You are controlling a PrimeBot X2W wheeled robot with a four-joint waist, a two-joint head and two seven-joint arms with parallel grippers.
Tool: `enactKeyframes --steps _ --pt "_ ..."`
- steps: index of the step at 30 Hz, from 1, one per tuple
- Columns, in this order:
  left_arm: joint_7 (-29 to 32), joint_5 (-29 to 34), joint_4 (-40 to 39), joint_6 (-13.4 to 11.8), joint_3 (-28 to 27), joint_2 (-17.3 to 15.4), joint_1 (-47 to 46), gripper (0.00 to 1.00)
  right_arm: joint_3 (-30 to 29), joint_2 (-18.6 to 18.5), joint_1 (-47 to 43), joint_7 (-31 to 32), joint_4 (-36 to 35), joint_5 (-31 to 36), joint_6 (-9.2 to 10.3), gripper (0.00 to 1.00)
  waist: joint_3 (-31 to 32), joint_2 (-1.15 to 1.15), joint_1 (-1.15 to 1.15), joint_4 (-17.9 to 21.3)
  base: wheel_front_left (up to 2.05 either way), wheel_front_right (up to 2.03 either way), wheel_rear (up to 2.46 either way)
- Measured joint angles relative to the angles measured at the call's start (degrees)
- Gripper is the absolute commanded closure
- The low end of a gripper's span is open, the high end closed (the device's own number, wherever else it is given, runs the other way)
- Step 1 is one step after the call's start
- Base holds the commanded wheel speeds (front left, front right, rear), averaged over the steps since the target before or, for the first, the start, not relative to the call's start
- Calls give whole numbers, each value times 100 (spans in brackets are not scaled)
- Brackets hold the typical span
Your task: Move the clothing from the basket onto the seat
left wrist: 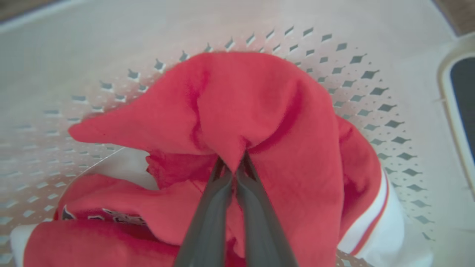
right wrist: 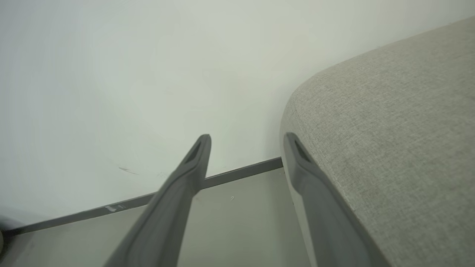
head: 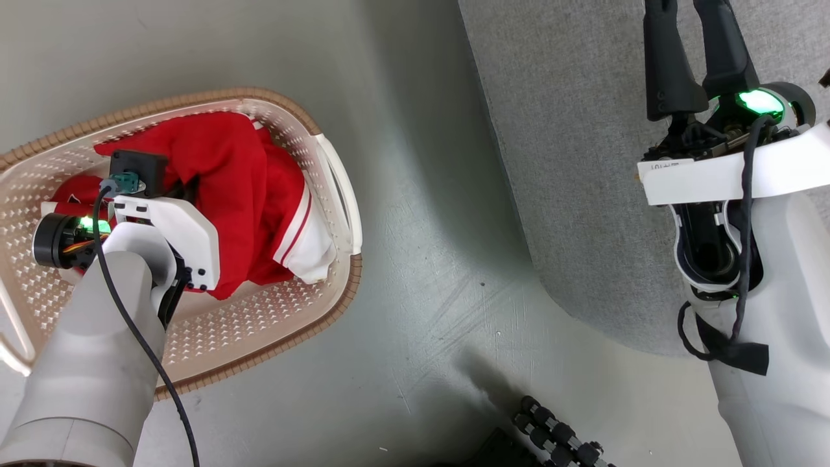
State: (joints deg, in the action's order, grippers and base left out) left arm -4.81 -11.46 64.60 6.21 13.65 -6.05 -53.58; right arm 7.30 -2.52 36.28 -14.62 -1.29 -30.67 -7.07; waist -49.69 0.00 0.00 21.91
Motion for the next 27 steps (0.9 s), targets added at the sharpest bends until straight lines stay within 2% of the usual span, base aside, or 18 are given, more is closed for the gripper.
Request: enactKeyframes --steps 12,27 --pt "-617 -77 -119 77 125 82 218 100 -101 -2 55 0 130 107 0 0 403 0 0 -196 0 0 0" --pt "-848 -383 -370 102 404 267 591 100 -218 -9 -14 0 314 312 0 0 1088 0 0 -477 0 0 0"
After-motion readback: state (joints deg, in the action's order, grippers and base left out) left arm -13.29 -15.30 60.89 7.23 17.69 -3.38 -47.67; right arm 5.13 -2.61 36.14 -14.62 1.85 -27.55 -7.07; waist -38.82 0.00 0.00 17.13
